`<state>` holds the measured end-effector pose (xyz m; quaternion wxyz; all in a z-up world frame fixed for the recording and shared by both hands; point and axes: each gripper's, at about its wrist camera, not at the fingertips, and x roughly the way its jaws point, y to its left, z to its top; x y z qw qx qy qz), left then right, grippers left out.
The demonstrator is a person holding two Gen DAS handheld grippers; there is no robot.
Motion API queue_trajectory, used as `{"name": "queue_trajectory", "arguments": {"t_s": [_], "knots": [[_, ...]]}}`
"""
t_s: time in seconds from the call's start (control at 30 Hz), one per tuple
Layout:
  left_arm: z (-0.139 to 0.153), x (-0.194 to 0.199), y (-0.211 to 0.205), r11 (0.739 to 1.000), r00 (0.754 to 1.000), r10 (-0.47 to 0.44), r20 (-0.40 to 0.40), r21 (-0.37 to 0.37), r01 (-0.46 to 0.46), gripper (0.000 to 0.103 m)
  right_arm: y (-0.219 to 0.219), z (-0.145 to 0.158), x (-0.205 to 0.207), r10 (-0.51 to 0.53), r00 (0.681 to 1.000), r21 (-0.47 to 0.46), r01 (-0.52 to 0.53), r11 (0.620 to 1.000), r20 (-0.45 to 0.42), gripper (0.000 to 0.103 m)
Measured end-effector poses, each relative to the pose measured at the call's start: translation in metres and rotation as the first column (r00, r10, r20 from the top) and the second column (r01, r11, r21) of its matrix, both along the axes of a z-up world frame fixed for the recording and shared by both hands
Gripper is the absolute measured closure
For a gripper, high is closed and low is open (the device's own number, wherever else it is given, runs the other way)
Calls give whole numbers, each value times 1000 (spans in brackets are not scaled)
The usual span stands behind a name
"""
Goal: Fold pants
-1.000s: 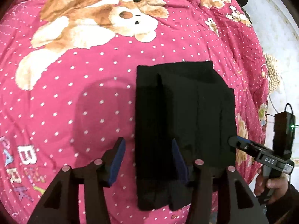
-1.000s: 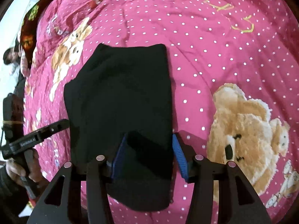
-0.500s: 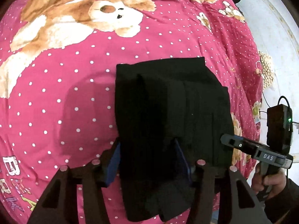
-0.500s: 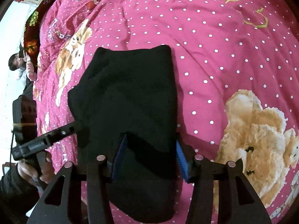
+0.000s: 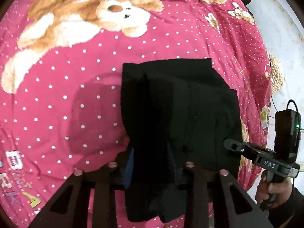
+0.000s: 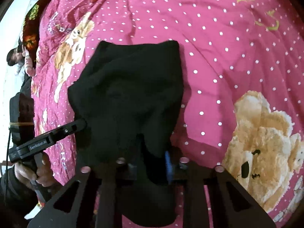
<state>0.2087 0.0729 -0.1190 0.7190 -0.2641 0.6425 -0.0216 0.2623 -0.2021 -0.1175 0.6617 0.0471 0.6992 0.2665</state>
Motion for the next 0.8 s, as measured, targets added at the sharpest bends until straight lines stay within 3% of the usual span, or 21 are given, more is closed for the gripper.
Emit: {"name": "queue_trajectory", "arguments": {"t_s": [0.07,0.27,0.6,0.8], "knots": [[9,-2,2,1000,1000,13,6,8,-13,81,0,8,-3,-4,1000,-2,4,1000,17,87],[33,-10,1,1000,999,-10,50,4,9,85,2,27,-9,-7,999,17,6,1000,49,88],[74,-23,10,1000,989,0,148,-13,2,86,8,67,-24,-3,995,71,-4,997,98,89],[79,-32,24,1000,989,20,148,0,-20,86,20,71,-28,6,996,90,-13,996,84,89]]}}
